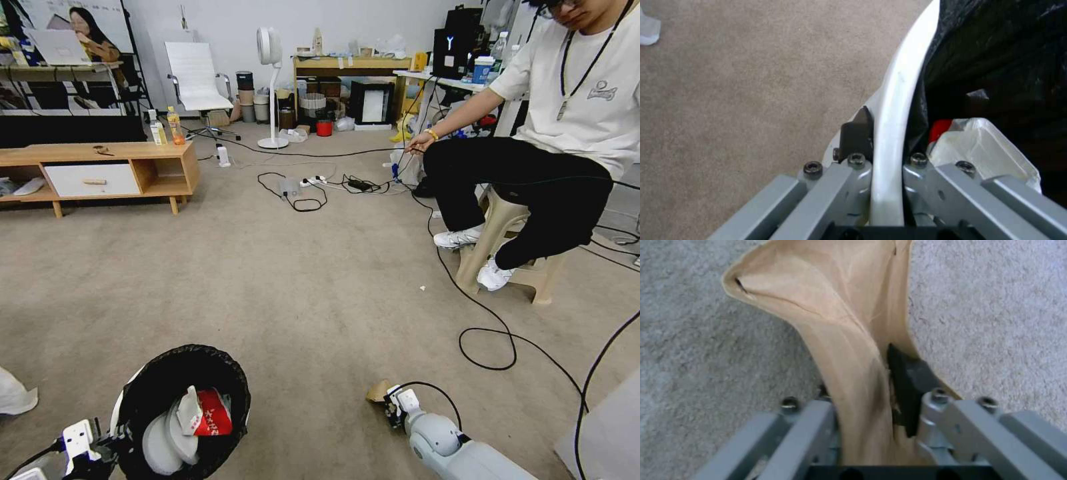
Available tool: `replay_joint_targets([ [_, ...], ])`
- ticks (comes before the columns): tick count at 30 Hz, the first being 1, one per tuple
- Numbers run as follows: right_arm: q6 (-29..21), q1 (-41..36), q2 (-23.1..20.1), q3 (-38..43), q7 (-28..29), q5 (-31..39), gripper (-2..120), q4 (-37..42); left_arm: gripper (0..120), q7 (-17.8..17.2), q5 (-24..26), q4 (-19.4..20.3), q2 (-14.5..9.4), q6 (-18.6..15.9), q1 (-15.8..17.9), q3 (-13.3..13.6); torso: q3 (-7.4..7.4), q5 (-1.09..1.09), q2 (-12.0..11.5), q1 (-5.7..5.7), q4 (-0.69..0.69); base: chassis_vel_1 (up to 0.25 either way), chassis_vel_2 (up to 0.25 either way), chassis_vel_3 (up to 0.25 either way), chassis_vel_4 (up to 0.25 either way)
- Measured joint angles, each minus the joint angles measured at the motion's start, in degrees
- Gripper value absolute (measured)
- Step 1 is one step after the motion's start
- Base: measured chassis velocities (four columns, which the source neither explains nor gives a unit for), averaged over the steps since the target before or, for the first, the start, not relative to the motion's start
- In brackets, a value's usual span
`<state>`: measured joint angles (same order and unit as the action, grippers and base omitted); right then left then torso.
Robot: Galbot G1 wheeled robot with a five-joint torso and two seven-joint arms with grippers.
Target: Pick up the trash bin and place the garbage on the floor into it.
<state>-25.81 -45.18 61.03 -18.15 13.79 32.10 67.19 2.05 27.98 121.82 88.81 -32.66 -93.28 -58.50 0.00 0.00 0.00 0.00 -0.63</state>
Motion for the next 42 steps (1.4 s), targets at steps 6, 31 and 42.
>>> replay_joint_targets([
  [6,0.32,-0.06,0.01,0.01,0.09,-0.26,0,-0.25,1,0.06,0.0,-0.01,-0.05,0.34,-0.13,-0.05,0.0,0.0,0.0,0.0,0.01,0.0,0.0,0.0,0.0],
  [31,1.66,0.08,-11.05,5.29,1.71,5.34,0,22.27,1,-0.34,2.02,1.94,-1.34,-1.43,0.35,-0.49,0.01,0.0,0.0,0.0,0.0,0.0,0.0,0.0,0.0],
  [42,1.85,1.11,-14.8,8.63,2.42,9.12,0,36.63,1,-0.54,2.63,2.83,-1.75,-2.06,0.51,-0.44,0.01,0.0,0.0,0.0,0.0,0.0,0.0,0.0,0.0],
])
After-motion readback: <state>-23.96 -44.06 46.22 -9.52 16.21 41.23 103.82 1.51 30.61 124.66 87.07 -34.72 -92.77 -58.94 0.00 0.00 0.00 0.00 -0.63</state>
